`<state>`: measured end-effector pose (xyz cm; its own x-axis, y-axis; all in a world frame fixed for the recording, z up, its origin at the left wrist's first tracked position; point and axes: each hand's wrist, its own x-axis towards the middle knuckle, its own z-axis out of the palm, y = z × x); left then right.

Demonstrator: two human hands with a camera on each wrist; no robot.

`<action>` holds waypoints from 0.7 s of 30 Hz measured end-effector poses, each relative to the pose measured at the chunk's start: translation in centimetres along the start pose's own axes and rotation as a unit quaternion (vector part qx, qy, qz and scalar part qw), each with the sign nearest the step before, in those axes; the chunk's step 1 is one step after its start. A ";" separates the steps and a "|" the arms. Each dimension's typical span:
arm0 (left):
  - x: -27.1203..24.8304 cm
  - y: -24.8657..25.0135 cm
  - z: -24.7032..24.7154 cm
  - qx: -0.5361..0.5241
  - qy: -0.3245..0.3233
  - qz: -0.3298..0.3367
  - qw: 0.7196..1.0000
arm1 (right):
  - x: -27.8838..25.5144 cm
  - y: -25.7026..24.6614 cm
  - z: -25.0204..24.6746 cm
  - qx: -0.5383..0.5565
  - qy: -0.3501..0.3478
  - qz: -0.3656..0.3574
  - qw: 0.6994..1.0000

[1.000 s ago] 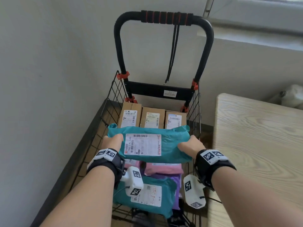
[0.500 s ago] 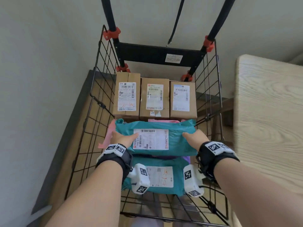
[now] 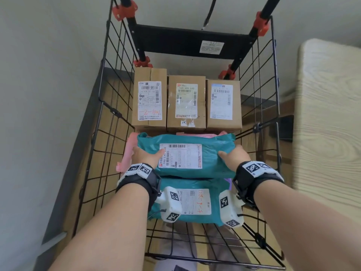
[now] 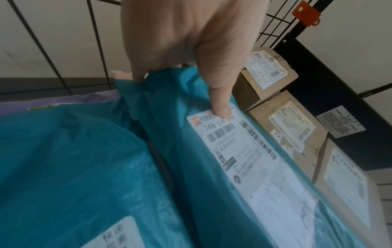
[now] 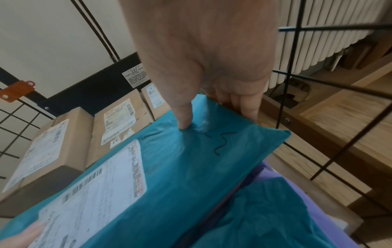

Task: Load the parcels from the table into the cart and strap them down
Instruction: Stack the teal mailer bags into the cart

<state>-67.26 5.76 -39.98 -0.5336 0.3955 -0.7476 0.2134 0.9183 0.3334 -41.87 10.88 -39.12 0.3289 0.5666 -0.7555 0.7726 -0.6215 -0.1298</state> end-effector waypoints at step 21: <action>-7.7 6.9 -1.0 0.210 -0.030 0.153 0.965 | -8.1 -1.4 -6.5 -0.136 0.028 -0.165 0.977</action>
<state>-62.50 9.06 -31.32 -0.3467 0.6382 -0.6874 0.6734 0.6795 0.2913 -42.09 10.70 -28.65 0.0618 0.7451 -0.6641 0.9544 -0.2389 -0.1792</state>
